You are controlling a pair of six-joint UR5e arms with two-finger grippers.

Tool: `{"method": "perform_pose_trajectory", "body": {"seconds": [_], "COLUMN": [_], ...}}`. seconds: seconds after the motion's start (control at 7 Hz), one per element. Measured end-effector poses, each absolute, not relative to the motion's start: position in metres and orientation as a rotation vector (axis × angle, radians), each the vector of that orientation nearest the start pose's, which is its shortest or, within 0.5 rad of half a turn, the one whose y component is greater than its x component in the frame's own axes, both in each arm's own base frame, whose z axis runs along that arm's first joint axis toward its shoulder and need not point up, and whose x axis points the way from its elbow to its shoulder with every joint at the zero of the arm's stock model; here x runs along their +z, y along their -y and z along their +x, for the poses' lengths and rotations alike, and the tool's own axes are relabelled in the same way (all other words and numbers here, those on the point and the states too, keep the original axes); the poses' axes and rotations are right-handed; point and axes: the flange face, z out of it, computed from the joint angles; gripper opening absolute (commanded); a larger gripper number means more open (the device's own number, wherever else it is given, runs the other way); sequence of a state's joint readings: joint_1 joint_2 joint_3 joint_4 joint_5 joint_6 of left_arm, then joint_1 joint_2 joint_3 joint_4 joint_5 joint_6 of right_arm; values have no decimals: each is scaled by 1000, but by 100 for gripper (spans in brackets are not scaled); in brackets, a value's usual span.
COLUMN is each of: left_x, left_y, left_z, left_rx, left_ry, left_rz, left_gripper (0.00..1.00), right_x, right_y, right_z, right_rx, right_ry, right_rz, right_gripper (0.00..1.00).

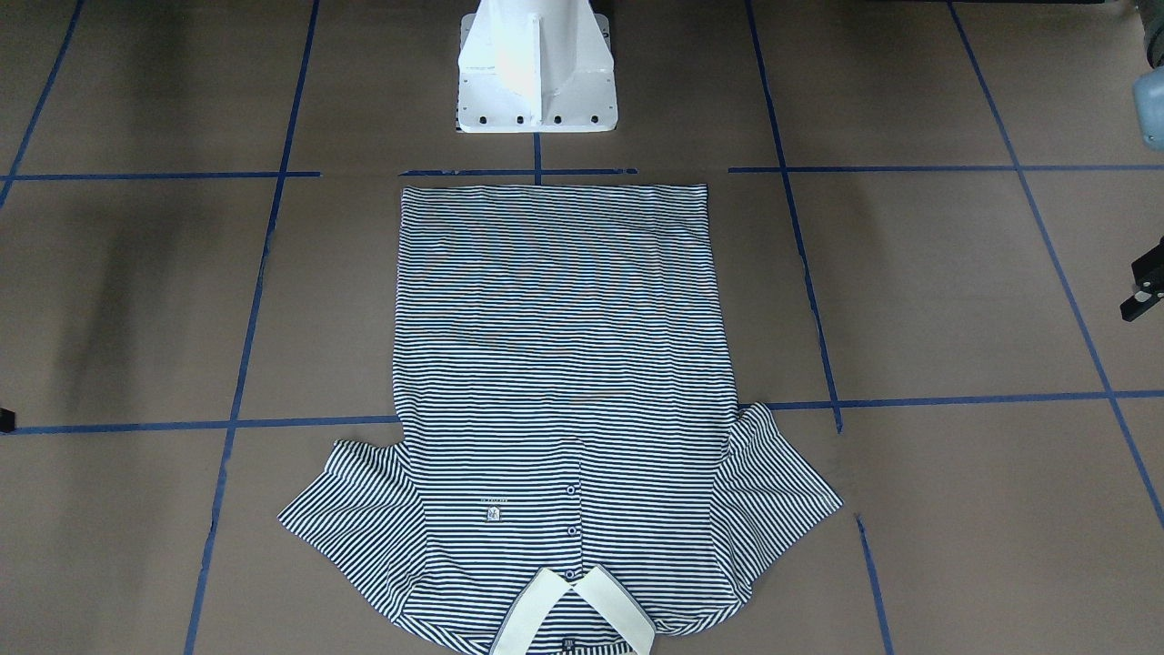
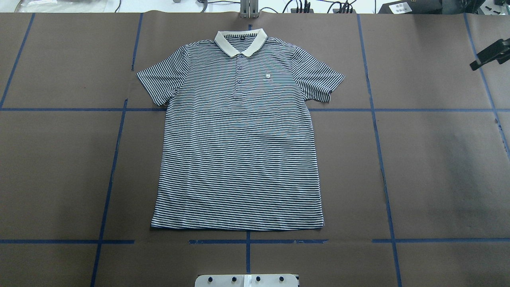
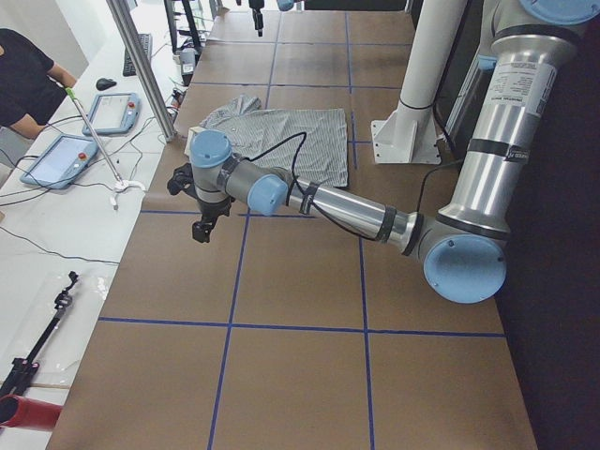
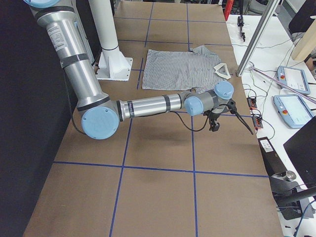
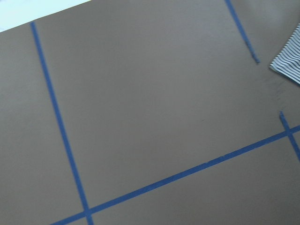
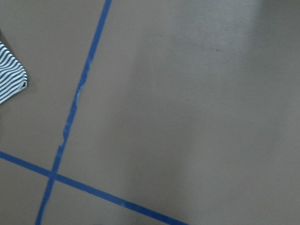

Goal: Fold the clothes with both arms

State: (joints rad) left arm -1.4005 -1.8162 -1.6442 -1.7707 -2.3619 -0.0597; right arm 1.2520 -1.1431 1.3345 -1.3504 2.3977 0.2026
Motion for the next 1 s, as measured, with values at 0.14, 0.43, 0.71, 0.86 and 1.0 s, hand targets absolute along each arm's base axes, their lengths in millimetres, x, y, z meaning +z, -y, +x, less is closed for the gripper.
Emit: {"method": "perform_pose_trajectory", "body": {"seconds": [0.14,0.43,0.71,0.86,1.0], "left_x": [453,443,441,440,438], "left_y": [608,622,624,624,623], "left_z": [50,71,75,75,76], "left_rx": [301,301,298,287,274], "left_ry": [-832,-808,-801,-804,-808], "left_rz": [410,417,418,416,414], "left_gripper": [100,100,100,100,100], "right_x": [465,422,425,428,427], "right_y": [675,678,678,680,680], "right_z": [-211,-283,-331,-350,-365], "right_rx": [-304,-220,-70,-45,-38], "right_ry": [855,805,874,884,877], "right_rz": [185,225,263,264,264], "right_gripper": [100,100,100,100,100]}}
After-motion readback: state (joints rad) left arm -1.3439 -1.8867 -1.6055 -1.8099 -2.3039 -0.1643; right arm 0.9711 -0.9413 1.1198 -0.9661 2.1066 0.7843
